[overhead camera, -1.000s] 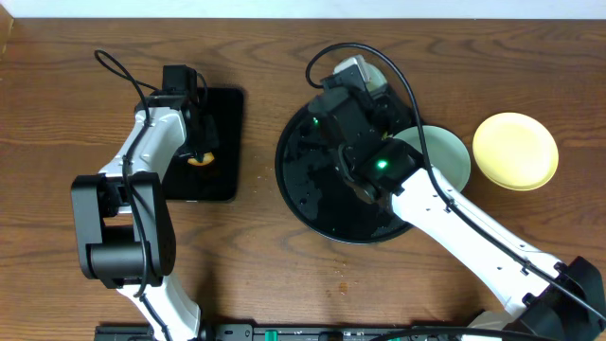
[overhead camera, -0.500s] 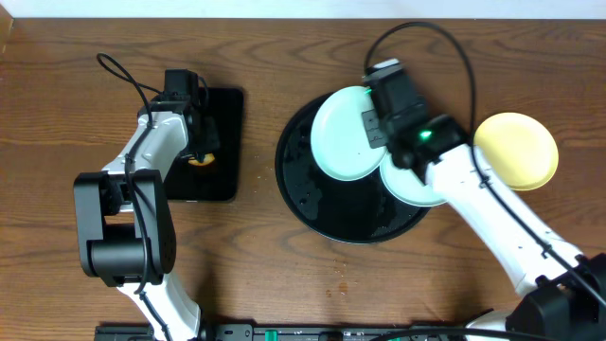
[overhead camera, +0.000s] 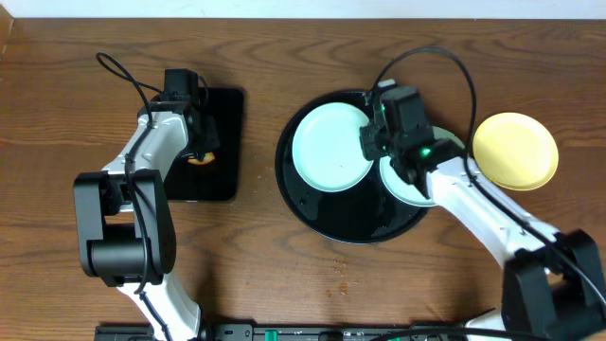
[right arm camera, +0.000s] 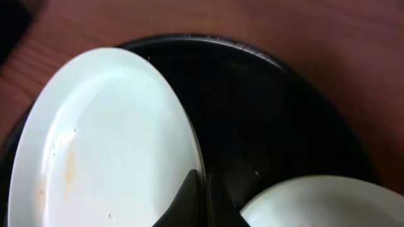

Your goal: Clean dirty plates on tray and stack at the side

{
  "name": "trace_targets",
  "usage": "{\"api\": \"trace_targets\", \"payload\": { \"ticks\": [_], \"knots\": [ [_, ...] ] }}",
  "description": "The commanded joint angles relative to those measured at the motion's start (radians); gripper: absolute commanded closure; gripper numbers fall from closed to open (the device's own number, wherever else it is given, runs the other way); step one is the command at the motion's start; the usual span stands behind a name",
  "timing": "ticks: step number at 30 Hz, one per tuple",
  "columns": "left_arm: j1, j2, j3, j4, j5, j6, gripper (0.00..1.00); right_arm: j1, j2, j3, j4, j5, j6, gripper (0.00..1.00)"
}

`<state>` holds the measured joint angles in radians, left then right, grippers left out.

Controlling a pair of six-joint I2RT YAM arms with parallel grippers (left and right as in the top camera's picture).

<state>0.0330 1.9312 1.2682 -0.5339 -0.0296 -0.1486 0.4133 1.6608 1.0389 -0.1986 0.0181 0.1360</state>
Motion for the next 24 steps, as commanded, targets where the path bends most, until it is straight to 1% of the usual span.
{"api": "trace_targets", "payload": {
  "ticks": [1, 5, 9, 10, 11, 13, 14, 15, 17, 22, 24],
  "knots": [
    [0.008, 0.016, -0.004, 0.002, -0.009, 0.018, 0.85, -0.002, 0.058, -0.034, 0.068, -0.014, 0.003, 0.99],
    [0.008, 0.016, -0.004, 0.002, -0.009, 0.018, 0.85, -0.002, 0.147, -0.038, 0.142, -0.003, -0.002, 0.99],
    [0.008, 0.016, -0.004, 0.001, -0.009, 0.018, 0.86, -0.002, 0.212, -0.038, 0.181, 0.007, -0.002, 0.99],
    [0.008, 0.016, -0.004, 0.001, -0.009, 0.018, 0.84, -0.002, 0.219, -0.038, 0.188, 0.008, -0.003, 0.97],
    [0.008, 0.016, -0.004, 0.001, -0.009, 0.018, 0.72, -0.003, 0.22, -0.038, 0.193, 0.007, -0.003, 0.95],
    [0.008, 0.016, -0.004, 0.002, -0.009, 0.018, 0.37, -0.003, 0.218, -0.038, 0.204, 0.007, -0.003, 0.9],
    [0.008, 0.016, -0.004, 0.002, -0.009, 0.018, 0.31, -0.002, 0.216, -0.038, 0.208, 0.007, -0.003, 0.89],
    [0.008, 0.016, -0.004, 0.002, -0.01, 0.026, 0.27, -0.002, 0.214, -0.038, 0.211, 0.007, -0.003, 0.89],
    [0.008, 0.016, -0.004, 0.001, -0.01, 0.04, 0.24, -0.003, 0.213, -0.038, 0.21, 0.007, -0.003, 0.88],
    [0.008, 0.016, -0.005, -0.084, -0.009, 0.04, 0.24, -0.003, 0.213, -0.038, 0.207, 0.007, -0.029, 0.85],
    [0.008, 0.016, -0.02, -0.104, -0.009, 0.039, 0.25, -0.003, 0.213, -0.038, 0.208, 0.007, -0.029, 0.85]
  ]
}}
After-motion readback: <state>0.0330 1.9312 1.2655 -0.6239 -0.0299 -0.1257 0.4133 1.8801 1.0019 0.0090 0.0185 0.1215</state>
